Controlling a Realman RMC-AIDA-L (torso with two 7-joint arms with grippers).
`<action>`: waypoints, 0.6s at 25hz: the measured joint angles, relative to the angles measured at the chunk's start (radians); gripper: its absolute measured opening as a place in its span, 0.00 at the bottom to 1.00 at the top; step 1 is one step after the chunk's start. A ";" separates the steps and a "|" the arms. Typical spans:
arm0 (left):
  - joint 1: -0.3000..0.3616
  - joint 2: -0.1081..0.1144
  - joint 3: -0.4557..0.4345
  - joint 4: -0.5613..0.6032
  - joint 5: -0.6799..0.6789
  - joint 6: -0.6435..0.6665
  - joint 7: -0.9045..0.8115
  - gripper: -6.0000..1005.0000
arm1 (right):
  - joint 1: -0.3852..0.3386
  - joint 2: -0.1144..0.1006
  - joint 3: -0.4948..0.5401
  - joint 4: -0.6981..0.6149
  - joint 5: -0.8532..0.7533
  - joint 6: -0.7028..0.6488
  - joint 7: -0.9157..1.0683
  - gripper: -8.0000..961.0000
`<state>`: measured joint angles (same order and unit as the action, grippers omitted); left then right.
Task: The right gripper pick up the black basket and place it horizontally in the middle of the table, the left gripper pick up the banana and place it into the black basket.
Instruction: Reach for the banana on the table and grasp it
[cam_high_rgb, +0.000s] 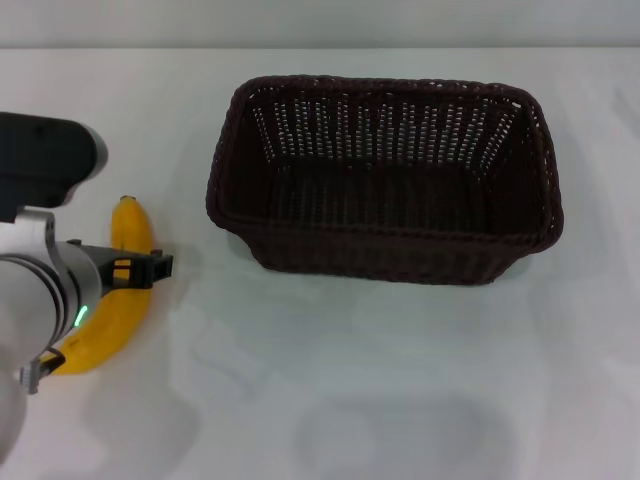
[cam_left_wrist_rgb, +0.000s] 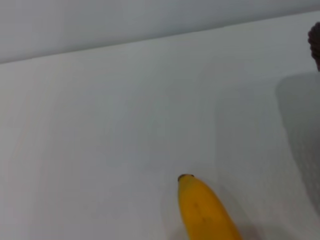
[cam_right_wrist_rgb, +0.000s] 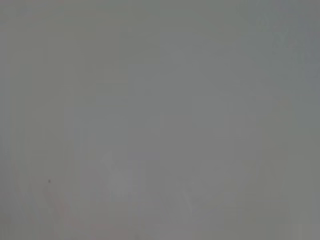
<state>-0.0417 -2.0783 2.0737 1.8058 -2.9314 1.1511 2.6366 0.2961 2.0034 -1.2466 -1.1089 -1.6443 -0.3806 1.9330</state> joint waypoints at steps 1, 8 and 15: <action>0.000 0.000 0.004 -0.003 0.000 -0.001 -0.004 0.87 | 0.000 0.000 0.000 0.000 0.000 -0.002 -0.002 0.88; 0.002 0.000 0.016 -0.013 0.000 -0.011 -0.020 0.88 | -0.001 0.001 0.001 -0.002 0.000 -0.009 -0.005 0.88; 0.010 0.000 0.021 -0.024 0.000 -0.022 -0.031 0.87 | -0.003 0.001 0.001 -0.002 0.000 -0.009 -0.005 0.88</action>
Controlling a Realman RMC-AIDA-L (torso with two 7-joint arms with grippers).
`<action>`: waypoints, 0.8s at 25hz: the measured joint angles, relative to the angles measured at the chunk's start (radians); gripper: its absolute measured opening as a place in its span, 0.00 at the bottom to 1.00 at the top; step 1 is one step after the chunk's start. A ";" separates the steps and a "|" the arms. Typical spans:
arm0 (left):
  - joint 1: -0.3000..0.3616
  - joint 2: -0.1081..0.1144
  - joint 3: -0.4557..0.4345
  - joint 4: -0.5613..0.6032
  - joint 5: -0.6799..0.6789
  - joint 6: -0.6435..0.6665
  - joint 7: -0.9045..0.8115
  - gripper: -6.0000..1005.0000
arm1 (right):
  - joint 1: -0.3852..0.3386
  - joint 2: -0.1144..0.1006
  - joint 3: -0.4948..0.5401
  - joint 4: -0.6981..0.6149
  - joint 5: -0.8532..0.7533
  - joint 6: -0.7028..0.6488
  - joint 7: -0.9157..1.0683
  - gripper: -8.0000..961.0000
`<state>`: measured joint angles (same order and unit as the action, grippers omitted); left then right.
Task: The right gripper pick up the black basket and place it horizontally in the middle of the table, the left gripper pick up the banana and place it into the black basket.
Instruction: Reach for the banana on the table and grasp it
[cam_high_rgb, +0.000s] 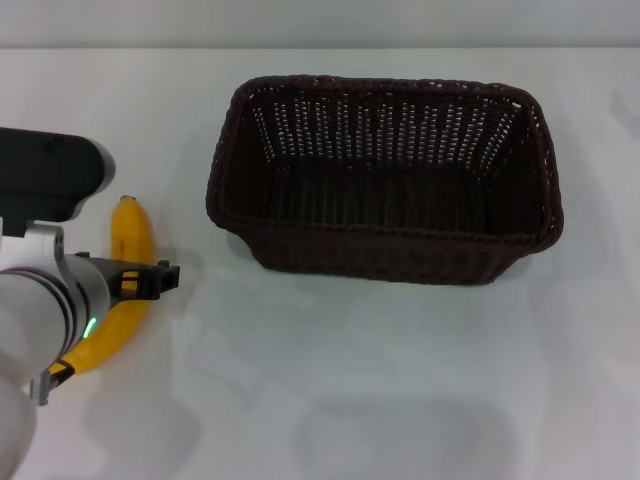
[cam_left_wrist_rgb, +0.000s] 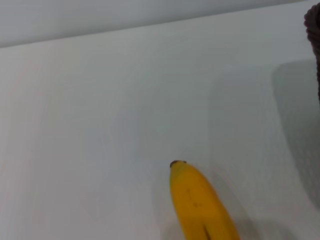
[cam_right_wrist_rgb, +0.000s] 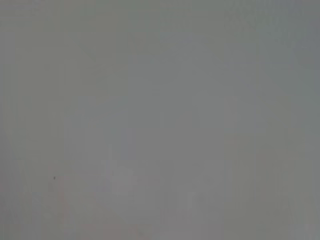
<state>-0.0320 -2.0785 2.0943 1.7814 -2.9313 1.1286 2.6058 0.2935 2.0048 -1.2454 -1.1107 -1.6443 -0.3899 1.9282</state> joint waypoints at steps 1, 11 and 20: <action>0.003 0.000 0.000 0.000 0.000 -0.002 -0.003 0.87 | 0.000 0.000 0.000 0.000 0.000 0.000 0.000 0.88; 0.033 0.000 0.000 -0.016 0.000 -0.037 -0.022 0.88 | 0.005 0.000 0.006 0.000 0.000 0.000 -0.005 0.88; 0.034 0.000 0.001 -0.059 0.001 -0.066 -0.045 0.87 | 0.006 0.000 0.006 0.001 0.000 -0.002 -0.005 0.88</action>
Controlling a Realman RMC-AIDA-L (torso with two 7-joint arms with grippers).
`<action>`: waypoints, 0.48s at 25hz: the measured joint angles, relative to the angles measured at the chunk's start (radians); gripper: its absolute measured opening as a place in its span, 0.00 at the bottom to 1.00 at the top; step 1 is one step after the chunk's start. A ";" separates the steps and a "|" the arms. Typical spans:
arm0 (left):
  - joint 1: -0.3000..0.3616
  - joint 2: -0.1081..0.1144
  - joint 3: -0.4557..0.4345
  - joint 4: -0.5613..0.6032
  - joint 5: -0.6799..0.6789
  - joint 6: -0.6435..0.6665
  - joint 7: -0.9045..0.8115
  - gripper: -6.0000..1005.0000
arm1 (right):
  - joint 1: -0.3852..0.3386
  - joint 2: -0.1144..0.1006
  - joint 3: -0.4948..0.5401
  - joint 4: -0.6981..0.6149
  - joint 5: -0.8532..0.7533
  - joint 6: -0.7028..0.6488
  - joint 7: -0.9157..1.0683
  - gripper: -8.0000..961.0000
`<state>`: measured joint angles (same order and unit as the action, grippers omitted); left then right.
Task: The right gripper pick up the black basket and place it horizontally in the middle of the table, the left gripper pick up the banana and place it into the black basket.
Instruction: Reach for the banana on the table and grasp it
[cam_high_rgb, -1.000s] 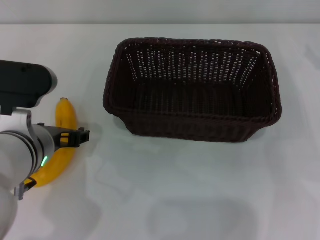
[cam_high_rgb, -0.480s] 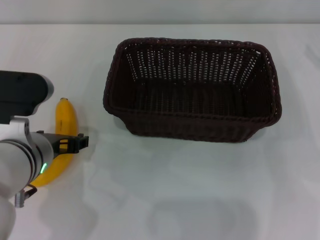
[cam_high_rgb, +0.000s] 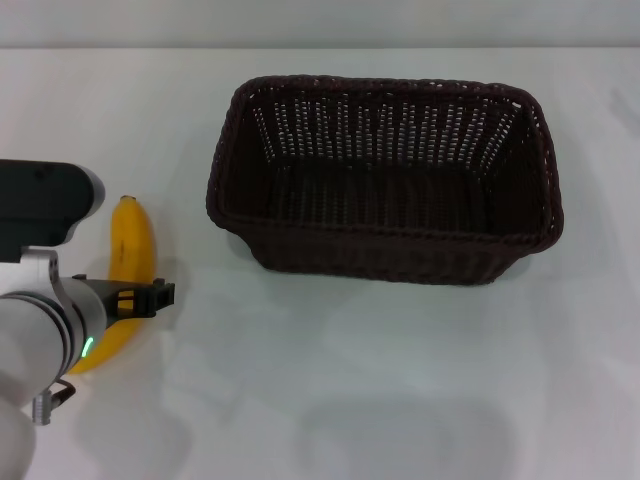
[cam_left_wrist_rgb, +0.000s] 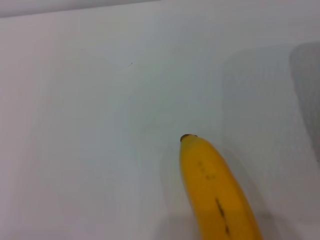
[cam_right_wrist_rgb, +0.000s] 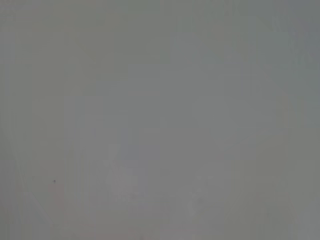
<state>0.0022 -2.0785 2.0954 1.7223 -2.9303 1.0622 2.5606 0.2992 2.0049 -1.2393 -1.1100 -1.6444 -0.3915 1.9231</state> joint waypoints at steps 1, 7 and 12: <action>0.001 0.000 0.000 -0.001 0.000 -0.003 0.000 0.87 | 0.000 0.000 0.000 0.000 0.000 0.000 0.000 0.88; 0.003 0.000 -0.001 -0.008 0.000 -0.015 0.000 0.88 | 0.000 0.000 0.000 0.000 0.000 -0.001 -0.001 0.88; -0.003 0.000 -0.003 -0.029 0.000 -0.018 -0.001 0.87 | 0.000 0.000 0.000 -0.001 0.000 -0.001 -0.001 0.88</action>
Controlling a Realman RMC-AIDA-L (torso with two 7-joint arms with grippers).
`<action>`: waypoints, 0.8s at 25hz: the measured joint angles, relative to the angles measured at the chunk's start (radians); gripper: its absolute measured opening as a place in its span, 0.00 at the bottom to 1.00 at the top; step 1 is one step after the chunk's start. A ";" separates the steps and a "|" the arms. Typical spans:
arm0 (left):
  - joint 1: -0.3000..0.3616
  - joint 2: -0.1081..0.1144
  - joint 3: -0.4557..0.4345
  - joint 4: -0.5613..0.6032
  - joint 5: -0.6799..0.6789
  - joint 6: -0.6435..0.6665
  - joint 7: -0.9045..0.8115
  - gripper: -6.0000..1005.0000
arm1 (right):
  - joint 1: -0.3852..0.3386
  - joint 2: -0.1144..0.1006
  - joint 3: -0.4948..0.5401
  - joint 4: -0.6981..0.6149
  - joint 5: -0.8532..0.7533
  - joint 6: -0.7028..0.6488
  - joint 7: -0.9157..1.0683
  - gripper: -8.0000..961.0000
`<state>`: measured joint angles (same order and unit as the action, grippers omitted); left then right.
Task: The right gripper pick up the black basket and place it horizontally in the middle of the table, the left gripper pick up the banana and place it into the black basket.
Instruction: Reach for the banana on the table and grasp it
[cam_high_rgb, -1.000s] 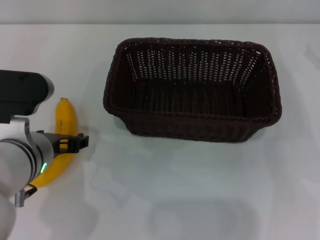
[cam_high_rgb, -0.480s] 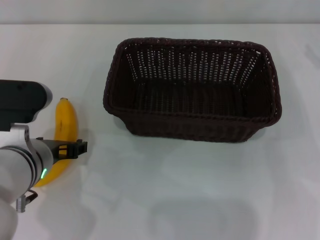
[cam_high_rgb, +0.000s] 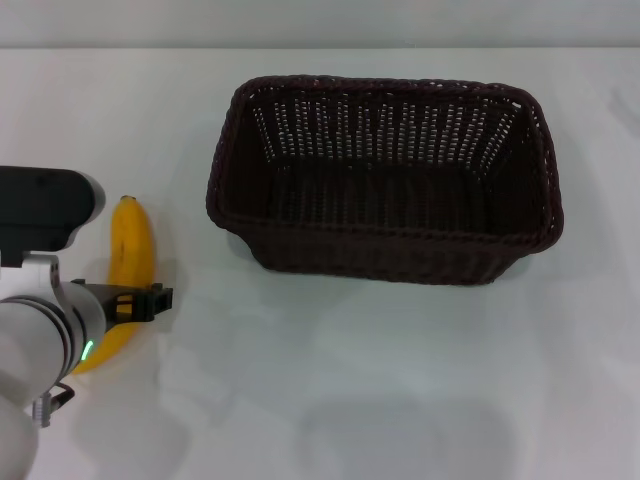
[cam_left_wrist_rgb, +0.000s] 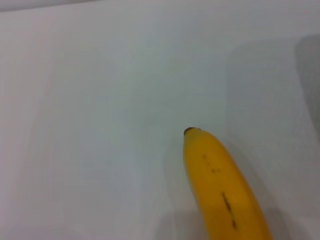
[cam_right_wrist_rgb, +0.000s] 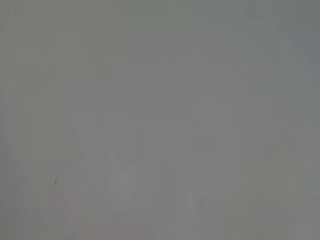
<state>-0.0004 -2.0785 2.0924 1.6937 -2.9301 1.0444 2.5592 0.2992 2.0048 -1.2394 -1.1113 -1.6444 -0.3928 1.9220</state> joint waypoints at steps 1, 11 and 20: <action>-0.001 0.000 -0.002 -0.003 0.000 -0.001 0.000 0.87 | 0.000 0.000 0.000 -0.001 0.000 0.000 0.000 0.88; -0.004 0.000 -0.005 -0.010 -0.001 -0.015 -0.002 0.85 | 0.006 0.000 0.000 -0.002 0.000 0.000 0.000 0.88; -0.006 0.000 -0.028 -0.015 -0.001 -0.014 -0.012 0.63 | 0.008 0.000 0.003 -0.006 0.000 -0.010 0.000 0.88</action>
<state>-0.0061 -2.0786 2.0642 1.6791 -2.9315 1.0303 2.5470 0.3068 2.0048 -1.2368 -1.1170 -1.6442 -0.4030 1.9220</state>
